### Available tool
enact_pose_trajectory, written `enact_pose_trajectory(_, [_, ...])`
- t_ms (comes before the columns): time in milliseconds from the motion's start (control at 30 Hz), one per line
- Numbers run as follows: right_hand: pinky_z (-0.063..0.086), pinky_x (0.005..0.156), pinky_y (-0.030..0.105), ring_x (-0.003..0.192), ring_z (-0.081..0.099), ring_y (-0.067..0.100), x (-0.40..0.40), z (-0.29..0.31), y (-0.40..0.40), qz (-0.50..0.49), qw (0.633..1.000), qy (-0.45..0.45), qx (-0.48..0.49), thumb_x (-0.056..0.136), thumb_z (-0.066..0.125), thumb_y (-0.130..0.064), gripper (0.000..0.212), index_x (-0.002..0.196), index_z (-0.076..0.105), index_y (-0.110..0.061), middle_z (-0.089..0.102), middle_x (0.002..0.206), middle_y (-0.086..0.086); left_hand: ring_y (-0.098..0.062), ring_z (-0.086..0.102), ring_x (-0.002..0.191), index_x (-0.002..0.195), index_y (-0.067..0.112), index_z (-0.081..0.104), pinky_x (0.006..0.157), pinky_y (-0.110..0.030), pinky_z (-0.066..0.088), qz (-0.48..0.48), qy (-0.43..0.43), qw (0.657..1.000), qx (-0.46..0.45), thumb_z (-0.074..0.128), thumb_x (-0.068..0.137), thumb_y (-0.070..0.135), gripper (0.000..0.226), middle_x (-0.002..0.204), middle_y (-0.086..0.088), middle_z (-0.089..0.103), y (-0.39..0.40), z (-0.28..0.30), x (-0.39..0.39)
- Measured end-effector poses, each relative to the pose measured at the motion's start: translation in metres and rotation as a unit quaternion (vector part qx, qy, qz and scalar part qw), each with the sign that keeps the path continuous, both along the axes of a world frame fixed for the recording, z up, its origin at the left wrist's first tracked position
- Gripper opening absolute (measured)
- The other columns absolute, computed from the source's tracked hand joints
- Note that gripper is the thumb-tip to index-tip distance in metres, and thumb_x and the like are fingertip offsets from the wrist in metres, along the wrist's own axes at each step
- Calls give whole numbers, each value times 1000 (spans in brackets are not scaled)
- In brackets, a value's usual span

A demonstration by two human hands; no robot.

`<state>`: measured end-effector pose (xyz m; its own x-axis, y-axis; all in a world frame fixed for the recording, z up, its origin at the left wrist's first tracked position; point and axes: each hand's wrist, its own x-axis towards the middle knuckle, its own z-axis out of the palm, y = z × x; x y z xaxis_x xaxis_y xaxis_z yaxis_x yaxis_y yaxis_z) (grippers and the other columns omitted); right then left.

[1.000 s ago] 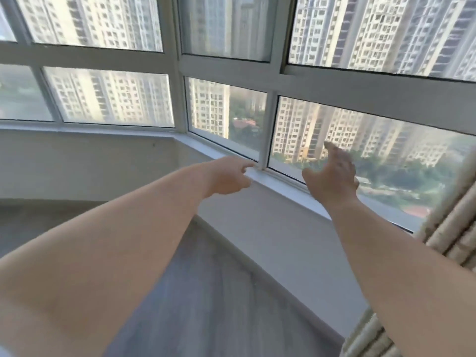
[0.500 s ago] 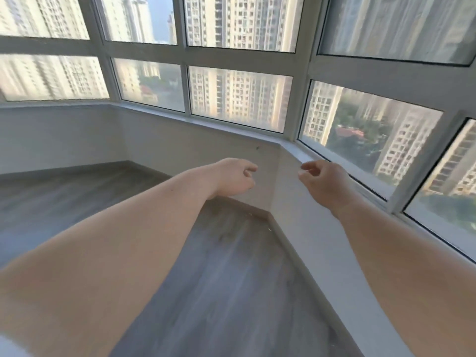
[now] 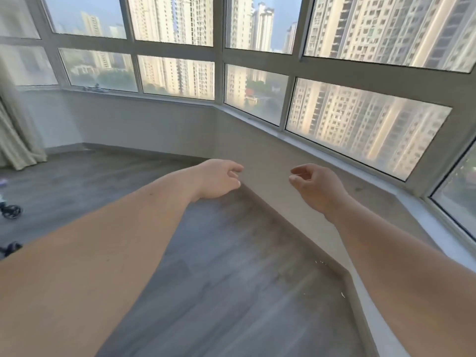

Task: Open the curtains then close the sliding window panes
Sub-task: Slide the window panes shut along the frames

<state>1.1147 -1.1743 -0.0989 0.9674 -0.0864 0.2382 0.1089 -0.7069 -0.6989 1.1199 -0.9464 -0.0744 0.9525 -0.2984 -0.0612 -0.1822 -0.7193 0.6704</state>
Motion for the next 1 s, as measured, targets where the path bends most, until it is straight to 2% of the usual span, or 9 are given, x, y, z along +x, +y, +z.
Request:
enact_pose_trajectory(200, [41,81,25,90,58,12,140,1,56,44,998,-11,-35,89,59,-29,25,112,65,-20,65,98,-6,-10,51,104,133,24,43,79,-20,35,31,-5,999,-35,50,89,20,45,126,4,55,57,-4,135])
enact_pose_trajectory(400, [39,78,25,88,56,13,287,29,58,-21,999,-21,-26,88,60,-30,30,116,64,-19,63,101,-4,-11,51,107,132,23,44,84,-23,35,14,-30,998,-55,49,88,20,44,123,5,56,77,25,286])
enact_pose_trajectory(533, [39,80,26,88,55,13,353,22,47,-40,999,-16,-29,88,61,-28,30,115,64,-17,65,104,-1,-11,52,105,131,25,45,83,-24,36,-6,-16,998,-53,50,88,21,43,117,9,56,72,20,364])
enact_pose_trajectory(633, [45,87,32,95,57,16,408,21,32,-47,998,-15,-35,88,59,-29,32,118,63,-17,66,112,1,-10,52,104,131,25,45,80,-22,37,-18,-22,999,-37,50,87,23,44,117,9,56,57,16,427])
enact_pose_trajectory(733, [45,92,36,104,58,20,475,24,12,-48,998,-34,-26,89,59,-28,33,119,62,-16,65,117,3,-10,51,107,131,27,44,85,-24,38,-26,-36,999,-28,50,86,25,45,120,9,55,37,15,497])
enact_pose_trajectory(833, [46,92,38,104,57,20,552,29,-8,-37,998,-49,-13,89,57,-27,32,119,62,-16,64,118,3,-10,50,109,132,28,43,87,-27,38,-18,-44,998,-34,49,86,26,46,121,9,54,17,13,568])
enact_pose_trajectory(1000, [42,90,32,107,57,21,682,52,-22,-2,998,-48,-33,91,56,-28,32,120,61,-15,65,118,4,-9,51,106,132,29,42,83,-27,42,28,-46,998,-32,49,86,28,47,117,11,54,13,20,670])
